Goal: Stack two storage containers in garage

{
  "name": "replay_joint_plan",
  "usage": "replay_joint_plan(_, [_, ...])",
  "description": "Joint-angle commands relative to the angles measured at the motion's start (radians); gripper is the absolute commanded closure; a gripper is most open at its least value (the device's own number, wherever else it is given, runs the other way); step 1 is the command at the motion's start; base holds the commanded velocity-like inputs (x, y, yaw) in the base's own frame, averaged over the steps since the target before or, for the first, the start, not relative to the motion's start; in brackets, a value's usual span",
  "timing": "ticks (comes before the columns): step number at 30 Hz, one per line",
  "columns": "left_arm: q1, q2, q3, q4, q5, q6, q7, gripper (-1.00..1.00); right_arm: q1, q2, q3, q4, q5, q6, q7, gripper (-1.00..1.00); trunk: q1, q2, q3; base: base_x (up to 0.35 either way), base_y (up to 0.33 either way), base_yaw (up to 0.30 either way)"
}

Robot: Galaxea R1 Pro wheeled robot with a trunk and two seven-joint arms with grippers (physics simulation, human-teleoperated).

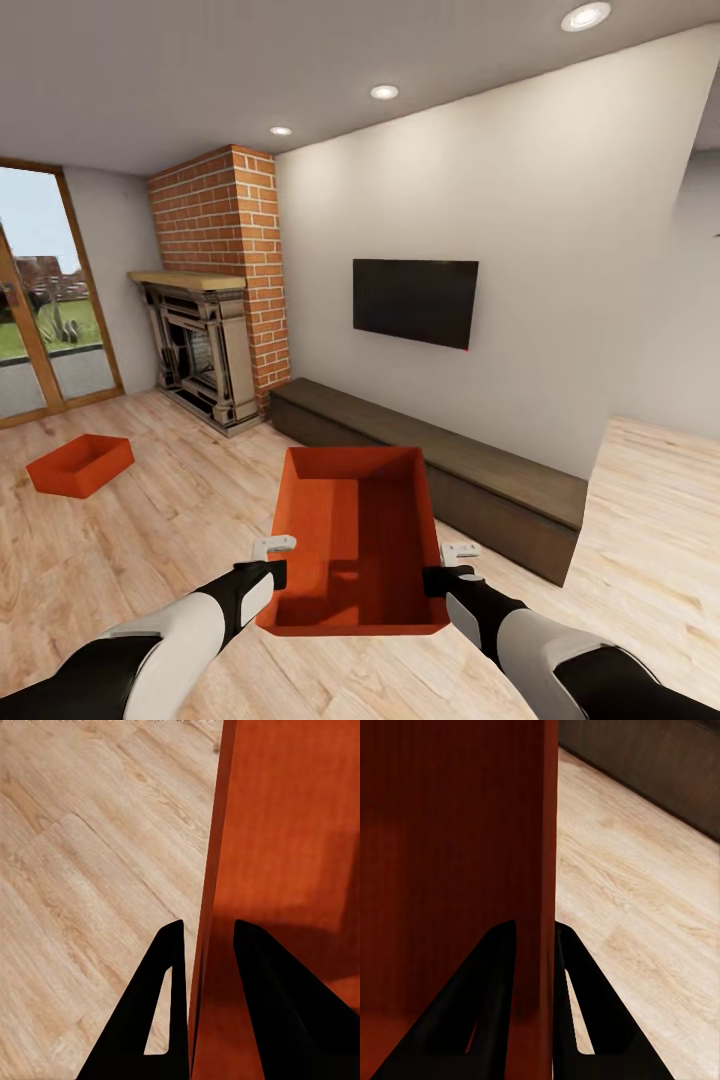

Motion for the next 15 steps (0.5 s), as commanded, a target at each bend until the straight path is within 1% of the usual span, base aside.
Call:
replay_joint_plan(1, [0.0,0.014,0.013,0.0,0.003,0.006,0.061,1.0,0.0,-0.005,0.014,-0.003,-0.003,-0.001,-0.008,1.0,0.0,-0.001,0.0,0.0,0.0,0.0])
replay_joint_plan(7, [0.0,0.014,0.013,0.0,0.003,0.005,0.061,1.0,0.0,-0.004,0.014,-0.003,-0.005,0.005,-0.008,1.0,0.0,-0.001,0.0,0.0,0.0,0.0])
replay_joint_plan(9, [0.0,0.014,0.013,0.0,0.003,0.006,0.061,1.0,0.0,-0.008,-0.004,-0.003,-0.009,0.011,-0.007,1.0,0.0,-0.001,0.0,0.0,0.0,0.225])
replay_joint_plan(15, [0.0,0.014,0.013,0.0,0.003,0.005,0.061,1.0,0.0,-0.006,-0.018,-0.003,-0.009,0.01,-0.008,1.0,0.0,-0.001,0.0,0.0,0.0,0.259])
